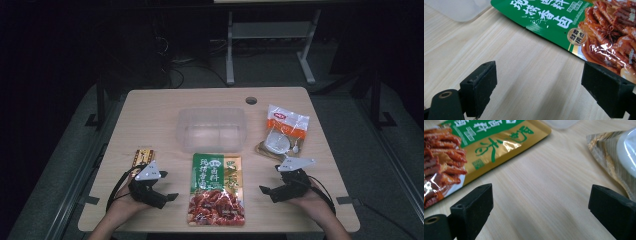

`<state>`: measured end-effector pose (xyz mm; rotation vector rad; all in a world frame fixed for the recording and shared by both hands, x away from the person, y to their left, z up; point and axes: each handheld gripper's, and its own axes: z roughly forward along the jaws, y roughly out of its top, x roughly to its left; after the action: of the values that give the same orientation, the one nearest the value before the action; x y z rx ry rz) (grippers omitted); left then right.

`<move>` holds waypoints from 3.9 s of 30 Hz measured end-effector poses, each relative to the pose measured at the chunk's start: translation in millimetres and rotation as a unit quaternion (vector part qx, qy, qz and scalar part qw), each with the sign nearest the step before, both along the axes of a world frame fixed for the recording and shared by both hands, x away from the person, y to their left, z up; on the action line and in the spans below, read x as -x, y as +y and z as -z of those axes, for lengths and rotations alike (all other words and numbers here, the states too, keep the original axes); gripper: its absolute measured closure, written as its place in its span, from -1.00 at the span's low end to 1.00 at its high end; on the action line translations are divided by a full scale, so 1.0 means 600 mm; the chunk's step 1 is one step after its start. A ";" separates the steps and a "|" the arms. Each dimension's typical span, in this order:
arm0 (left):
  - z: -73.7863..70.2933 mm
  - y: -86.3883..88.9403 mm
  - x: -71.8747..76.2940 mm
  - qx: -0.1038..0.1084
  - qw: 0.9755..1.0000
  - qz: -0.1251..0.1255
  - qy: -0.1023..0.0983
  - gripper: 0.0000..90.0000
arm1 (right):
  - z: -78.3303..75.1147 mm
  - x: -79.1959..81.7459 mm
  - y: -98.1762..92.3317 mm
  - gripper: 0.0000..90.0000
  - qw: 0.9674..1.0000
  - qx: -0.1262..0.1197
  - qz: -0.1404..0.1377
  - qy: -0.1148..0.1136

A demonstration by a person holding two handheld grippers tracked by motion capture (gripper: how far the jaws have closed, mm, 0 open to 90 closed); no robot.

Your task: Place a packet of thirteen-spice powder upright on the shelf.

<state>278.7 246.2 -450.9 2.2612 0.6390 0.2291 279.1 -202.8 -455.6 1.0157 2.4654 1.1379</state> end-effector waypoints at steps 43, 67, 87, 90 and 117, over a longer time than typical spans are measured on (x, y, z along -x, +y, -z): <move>-0.059 0.165 -0.116 0.017 0.974 -0.226 -0.020 0.99 | 0.006 0.001 0.007 -0.87 1.000 0.009 -0.003 0.003; -0.008 0.181 -0.160 -0.025 0.965 -0.261 0.002 0.99 | 0.008 0.001 0.006 -0.86 1.000 0.012 -0.004 0.002; 0.003 0.109 -0.154 -0.031 0.986 -0.164 0.025 0.99 | 0.009 -0.001 0.006 -0.86 1.000 0.011 -0.002 0.004; 0.002 0.099 -0.151 -0.028 0.988 -0.150 0.028 0.99 | 0.009 -0.001 0.005 -0.86 1.000 0.010 -0.001 0.004; -0.047 0.075 -0.093 0.002 0.999 -0.007 0.041 0.24 | 0.007 0.001 0.003 -0.86 1.000 0.008 -0.002 0.002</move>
<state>334.7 291.0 -422.4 2.2714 0.6977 0.1420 278.8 -201.2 -459.8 1.0115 2.4759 1.1173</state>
